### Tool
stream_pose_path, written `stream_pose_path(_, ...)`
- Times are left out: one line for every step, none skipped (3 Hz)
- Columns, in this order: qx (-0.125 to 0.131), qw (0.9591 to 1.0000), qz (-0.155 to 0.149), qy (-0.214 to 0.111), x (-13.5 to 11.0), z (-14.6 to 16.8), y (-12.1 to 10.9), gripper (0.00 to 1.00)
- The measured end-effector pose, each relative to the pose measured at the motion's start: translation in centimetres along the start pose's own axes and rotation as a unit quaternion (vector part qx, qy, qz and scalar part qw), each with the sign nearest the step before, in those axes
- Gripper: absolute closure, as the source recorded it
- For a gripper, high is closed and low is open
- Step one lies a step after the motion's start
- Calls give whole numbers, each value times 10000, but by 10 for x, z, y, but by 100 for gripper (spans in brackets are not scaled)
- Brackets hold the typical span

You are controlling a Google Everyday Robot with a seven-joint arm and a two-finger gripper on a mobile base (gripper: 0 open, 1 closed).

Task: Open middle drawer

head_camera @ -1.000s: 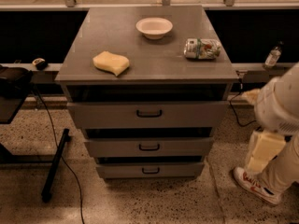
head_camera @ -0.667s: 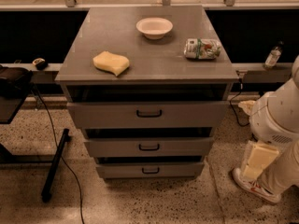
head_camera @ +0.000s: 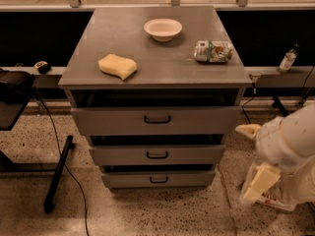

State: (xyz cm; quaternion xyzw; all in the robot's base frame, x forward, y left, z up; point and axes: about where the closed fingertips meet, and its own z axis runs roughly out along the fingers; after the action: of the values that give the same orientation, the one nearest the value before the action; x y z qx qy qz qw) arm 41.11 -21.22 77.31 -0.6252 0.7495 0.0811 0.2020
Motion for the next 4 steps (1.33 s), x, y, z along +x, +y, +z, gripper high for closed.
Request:
stream_pose_path(-302, 9970, -81, -707, 11, 69, 32, 0)
stream_pose_path(-336, 9963, -183, -764, 12, 77, 34, 0)
stream_pose_path(-164, 9952, -269, -930, 6, 84, 24, 0)
stream_pose_path(39, 9887, 96, -1493, -9, 120, 15, 0)
